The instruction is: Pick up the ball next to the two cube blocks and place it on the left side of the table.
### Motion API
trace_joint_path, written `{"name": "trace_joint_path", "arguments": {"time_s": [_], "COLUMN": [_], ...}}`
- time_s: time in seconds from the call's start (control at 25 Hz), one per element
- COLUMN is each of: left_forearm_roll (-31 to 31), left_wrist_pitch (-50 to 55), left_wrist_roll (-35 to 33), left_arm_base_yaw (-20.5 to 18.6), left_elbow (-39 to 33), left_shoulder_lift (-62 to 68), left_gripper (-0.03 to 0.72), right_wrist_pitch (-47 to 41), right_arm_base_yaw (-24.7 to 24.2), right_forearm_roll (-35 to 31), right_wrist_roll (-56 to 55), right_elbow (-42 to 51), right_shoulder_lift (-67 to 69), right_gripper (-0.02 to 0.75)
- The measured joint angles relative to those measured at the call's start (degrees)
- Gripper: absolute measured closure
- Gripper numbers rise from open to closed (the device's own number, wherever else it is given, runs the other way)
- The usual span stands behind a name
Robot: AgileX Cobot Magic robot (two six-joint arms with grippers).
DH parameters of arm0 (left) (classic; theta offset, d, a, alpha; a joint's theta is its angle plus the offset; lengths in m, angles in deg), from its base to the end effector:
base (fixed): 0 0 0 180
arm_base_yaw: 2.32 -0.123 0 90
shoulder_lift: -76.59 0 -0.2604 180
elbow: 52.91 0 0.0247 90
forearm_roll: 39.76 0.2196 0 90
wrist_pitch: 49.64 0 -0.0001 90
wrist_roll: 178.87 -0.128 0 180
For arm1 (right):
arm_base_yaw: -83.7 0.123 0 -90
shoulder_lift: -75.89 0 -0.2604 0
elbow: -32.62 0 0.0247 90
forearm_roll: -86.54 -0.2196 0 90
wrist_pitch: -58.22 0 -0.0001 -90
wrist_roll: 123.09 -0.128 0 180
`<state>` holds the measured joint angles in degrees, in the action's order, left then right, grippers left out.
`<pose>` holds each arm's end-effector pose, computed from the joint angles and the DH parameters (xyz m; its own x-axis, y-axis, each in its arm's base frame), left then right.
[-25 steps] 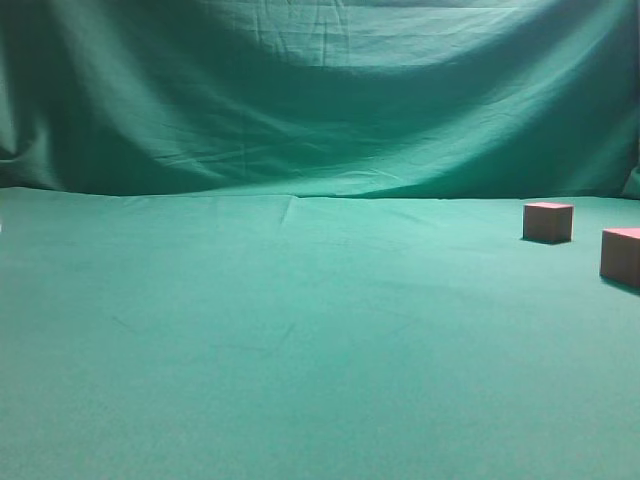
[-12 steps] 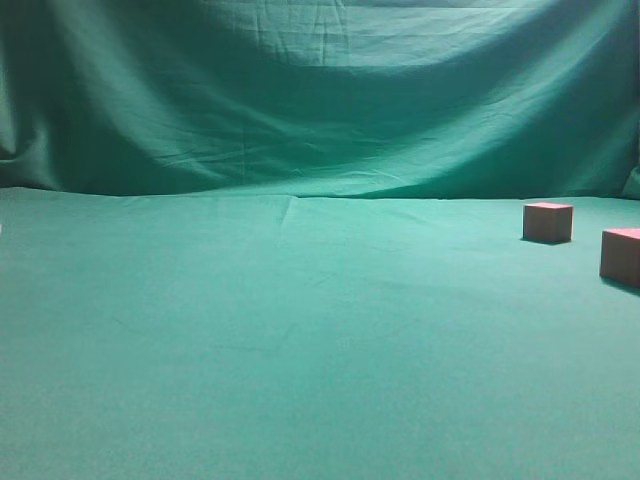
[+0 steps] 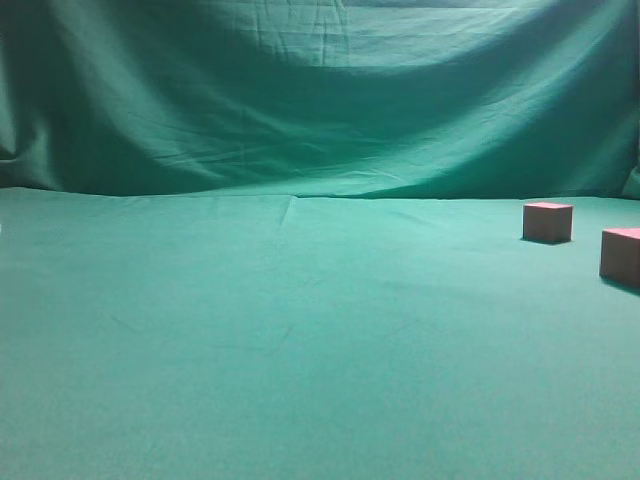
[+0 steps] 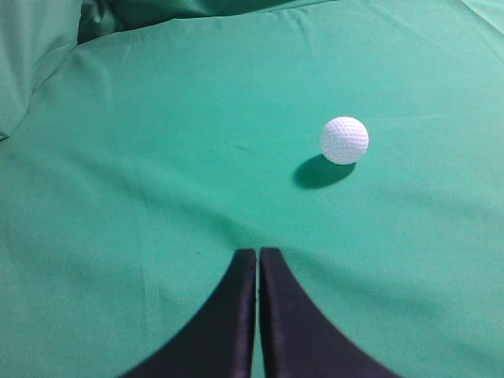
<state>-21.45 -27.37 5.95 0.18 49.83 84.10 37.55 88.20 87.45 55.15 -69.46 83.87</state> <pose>0.0810 0.0117 0.1665 -0.2844 0.2225 -0.9325 -0.0111 0.9719 0.2353 0.0819 0.0057 0.1629 -0.2854 -0.0066 -0.9584 -0.0686 0.9976 0.0136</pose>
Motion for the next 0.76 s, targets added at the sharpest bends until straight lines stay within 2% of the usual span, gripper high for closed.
{"name": "trace_joint_path", "arguments": {"time_s": [0.76], "left_forearm_roll": [0.0], "left_wrist_pitch": [0.0], "left_wrist_roll": [0.0], "left_arm_base_yaw": [0.0], "left_elbow": [0.0], "left_shoulder_lift": [0.0], "left_gripper": [0.688], "right_wrist_pitch": [-1.9], "right_arm_base_yaw": [-0.5], "right_forearm_roll": [-0.3], "right_wrist_roll": [-0.2], "right_elbow": [0.0], "right_shoulder_lift": [0.0], "right_gripper": [0.738]}}
